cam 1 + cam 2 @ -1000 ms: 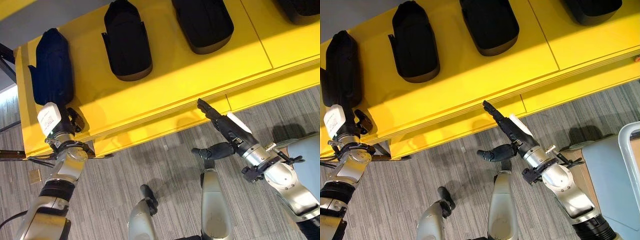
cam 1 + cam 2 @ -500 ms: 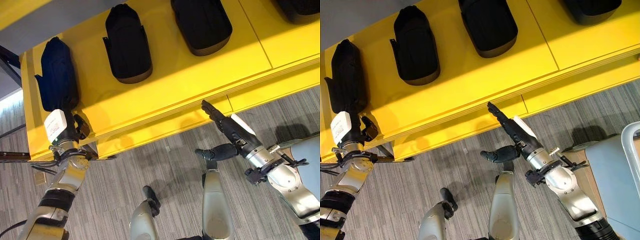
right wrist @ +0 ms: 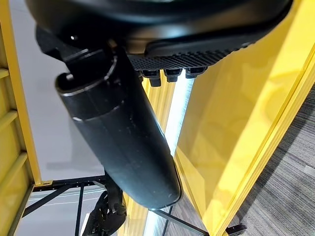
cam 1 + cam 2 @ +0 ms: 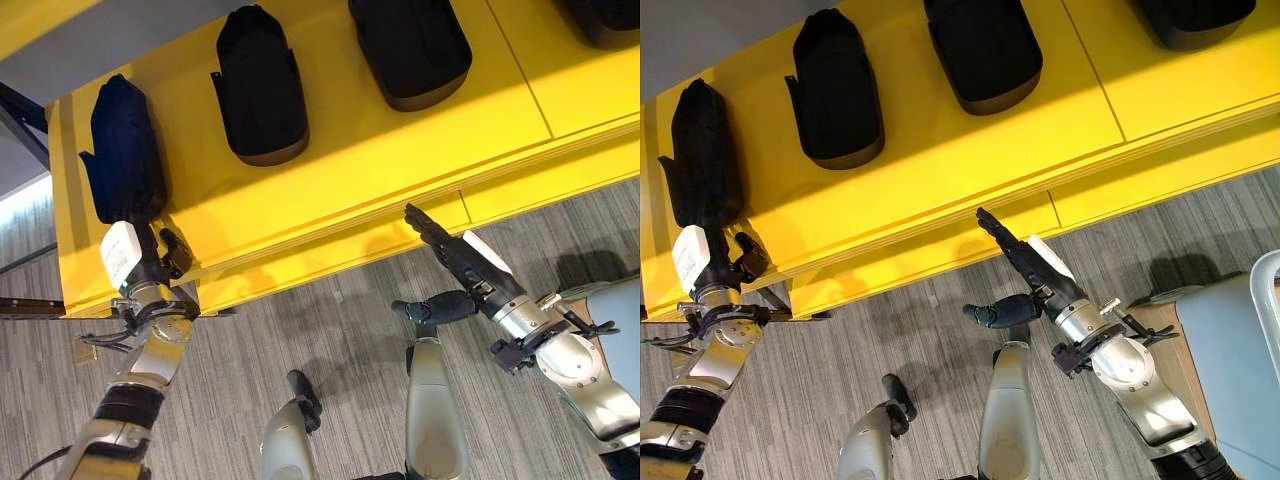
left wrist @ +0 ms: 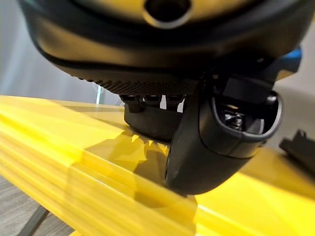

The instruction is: Move parts from the plastic box to the shelf.

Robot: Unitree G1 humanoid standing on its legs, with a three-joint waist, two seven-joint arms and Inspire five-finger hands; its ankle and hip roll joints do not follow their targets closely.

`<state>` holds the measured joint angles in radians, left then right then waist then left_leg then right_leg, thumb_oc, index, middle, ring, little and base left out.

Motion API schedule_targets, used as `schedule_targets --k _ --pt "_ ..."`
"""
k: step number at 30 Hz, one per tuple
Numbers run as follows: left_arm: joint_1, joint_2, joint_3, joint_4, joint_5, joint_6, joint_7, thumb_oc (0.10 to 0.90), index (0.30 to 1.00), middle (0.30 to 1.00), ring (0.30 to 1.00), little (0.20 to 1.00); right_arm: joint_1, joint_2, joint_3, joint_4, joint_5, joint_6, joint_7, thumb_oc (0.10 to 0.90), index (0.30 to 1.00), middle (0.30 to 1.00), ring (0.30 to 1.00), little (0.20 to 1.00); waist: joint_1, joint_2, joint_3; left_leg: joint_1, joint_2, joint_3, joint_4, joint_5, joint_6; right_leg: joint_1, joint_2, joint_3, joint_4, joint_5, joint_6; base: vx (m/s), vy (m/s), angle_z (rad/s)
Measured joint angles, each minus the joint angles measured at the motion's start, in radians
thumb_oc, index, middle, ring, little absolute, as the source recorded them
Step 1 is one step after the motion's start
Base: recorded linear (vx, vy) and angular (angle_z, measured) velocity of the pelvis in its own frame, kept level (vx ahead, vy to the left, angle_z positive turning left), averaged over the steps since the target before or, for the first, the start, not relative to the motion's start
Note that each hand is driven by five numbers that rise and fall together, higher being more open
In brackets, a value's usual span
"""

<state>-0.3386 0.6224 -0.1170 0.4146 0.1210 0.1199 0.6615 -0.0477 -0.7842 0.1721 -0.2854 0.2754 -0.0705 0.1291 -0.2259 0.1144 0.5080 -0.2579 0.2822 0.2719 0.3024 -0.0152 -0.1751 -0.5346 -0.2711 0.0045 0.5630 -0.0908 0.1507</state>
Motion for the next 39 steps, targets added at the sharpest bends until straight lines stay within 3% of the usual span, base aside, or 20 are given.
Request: schedule_targets --k 6,7,10,16,22,29,33,39 --pt "-0.07 -0.006 0.056 0.075 0.001 -0.021 0.128 0.9 1.0 1.0 1.0 1.0 -0.014 -0.007 0.001 0.0 0.0 0.0 -0.005 0.9 1.0 1.0 1.0 1.0 0.005 -0.001 0.0 -0.001 0.002 -0.004 0.01 0.0 -0.008 -0.004 0.0 0.001 0.018 -0.008 -0.007 0.02 0.008 0.01" --pt "-0.154 0.016 0.067 0.169 0.0 -0.021 0.159 0.9 1.0 1.0 1.0 1.0 -0.027 -0.008 0.004 0.0 0.001 0.0 -0.005 0.9 1.0 1.0 1.0 1.0 0.002 -0.001 0.0 -0.004 0.002 -0.003 0.014 -0.001 -0.009 -0.006 0.0 0.002 0.019 -0.007 -0.007 0.0 0.0 0.0" --pt "-0.235 0.078 0.072 0.266 0.0 -0.027 0.191 0.9 1.0 1.0 1.0 1.0 -0.047 -0.013 0.01 0.0 0.002 0.0 -0.003 0.9 1.0 1.0 1.0 1.0 -0.015 -0.002 -0.001 -0.02 0.005 -0.004 0.023 -0.001 -0.01 -0.018 0.001 0.001 0.022 -0.007 -0.008 0.0 0.0 0.0" --pt "-0.352 0.11 0.058 0.273 0.004 -0.095 0.292 0.9 1.0 1.0 1.0 1.0 -0.04 -0.013 0.012 0.0 0.003 0.002 -0.007 0.9 1.0 1.0 1.0 1.0 -0.03 -0.005 0.0 -0.02 0.013 -0.001 0.025 -0.005 -0.015 -0.018 0.011 0.002 0.017 -0.006 -0.009 0.01 -0.027 -0.03" --pt "-0.339 0.109 0.059 0.207 0.021 -0.179 0.365 0.9 1.0 1.0 1.0 1.0 -0.029 0.012 0.021 0.0 0.002 0.001 -0.021 0.9 1.0 1.0 1.0 1.0 -0.036 -0.044 0.0 -0.022 0.014 -0.002 0.032 -0.011 -0.017 -0.015 0.013 0.003 0.017 -0.002 -0.01 0.0 -0.063 -0.01" --pt "-0.095 0.097 0.064 -0.104 0.09 -0.25 0.34 0.9 1.0 1.0 1.0 1.0 0.044 0.054 0.018 0.0 0.0 -0.024 -0.051 0.9 1.0 1.0 1.0 1.0 -0.004 -0.065 -0.001 -0.02 0.017 -0.007 0.034 -0.013 -0.016 0.007 0.015 -0.006 -0.006 0.01 -0.007 0.0 -0.072 0.02" --pt "0.07 0.012 0.061 -0.307 0.143 -0.26 0.266 0.9 1.0 1.0 1.0 1.0 0.07 0.079 0.009 0.0 -0.001 -0.038 -0.074 0.9 1.0 1.0 1.0 1.0 0.04 -0.073 -0.001 -0.027 0.023 -0.025 0.055 -0.018 -0.012 0.024 0.014 -0.021 -0.005 0.01 -0.009 -0.04 -0.077 0.09" --pt "0.124 -0.018 0.063 -0.345 0.169 -0.282 0.241 0.9 1.0 1.0 1.0 1.0 0.088 0.161 0.003 0.001 -0.033 -0.063 -0.108 0.9 1.0 1.0 1.0 1.0 0.066 -0.08 -0.002 -0.048 0.025 -0.059 0.067 -0.026 -0.001 0.055 0.014 -0.043 -0.051 0.015 -0.003 0.04 -0.016 0.14"
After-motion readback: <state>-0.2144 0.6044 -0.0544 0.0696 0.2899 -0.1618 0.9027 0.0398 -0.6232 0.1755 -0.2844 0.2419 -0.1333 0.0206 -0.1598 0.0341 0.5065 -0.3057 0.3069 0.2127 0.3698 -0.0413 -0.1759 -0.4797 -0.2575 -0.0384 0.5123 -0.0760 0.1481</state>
